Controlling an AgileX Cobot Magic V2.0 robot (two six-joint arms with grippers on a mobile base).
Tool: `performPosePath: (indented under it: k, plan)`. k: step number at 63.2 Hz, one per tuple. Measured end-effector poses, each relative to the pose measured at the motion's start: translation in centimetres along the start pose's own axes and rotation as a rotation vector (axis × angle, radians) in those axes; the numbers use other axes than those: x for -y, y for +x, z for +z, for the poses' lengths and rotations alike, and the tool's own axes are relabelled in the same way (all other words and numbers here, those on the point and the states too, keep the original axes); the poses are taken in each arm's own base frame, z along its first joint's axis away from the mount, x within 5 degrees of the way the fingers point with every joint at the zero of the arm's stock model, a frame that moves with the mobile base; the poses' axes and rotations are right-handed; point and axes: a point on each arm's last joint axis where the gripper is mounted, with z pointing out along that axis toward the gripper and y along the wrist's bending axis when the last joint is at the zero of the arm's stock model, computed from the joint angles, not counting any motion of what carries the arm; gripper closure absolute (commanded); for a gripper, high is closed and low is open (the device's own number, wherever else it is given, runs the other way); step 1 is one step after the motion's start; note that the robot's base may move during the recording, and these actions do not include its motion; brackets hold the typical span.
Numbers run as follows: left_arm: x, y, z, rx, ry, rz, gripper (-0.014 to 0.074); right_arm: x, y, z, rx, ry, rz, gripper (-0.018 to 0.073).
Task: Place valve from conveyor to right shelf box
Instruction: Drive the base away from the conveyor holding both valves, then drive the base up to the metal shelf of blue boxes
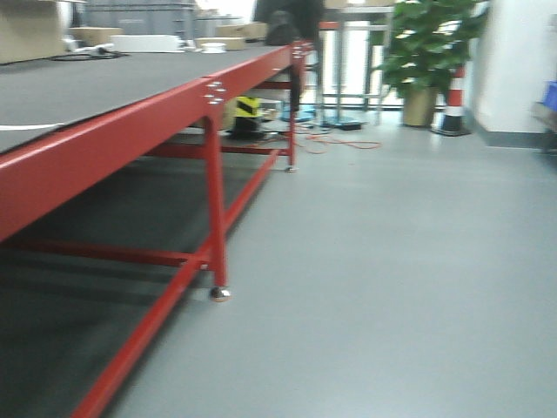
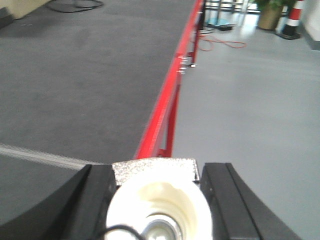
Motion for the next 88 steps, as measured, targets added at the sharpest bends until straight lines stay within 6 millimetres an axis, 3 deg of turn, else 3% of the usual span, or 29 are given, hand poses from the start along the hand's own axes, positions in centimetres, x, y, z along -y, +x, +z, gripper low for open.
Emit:
performPosePath:
  k: [88]
  plan:
    - [0.01, 0.0, 0.0, 0.0, 0.001, -0.001, 0.0707, 0.0, 0.0, 0.0, 0.0, 0.0, 0.0, 0.0722]
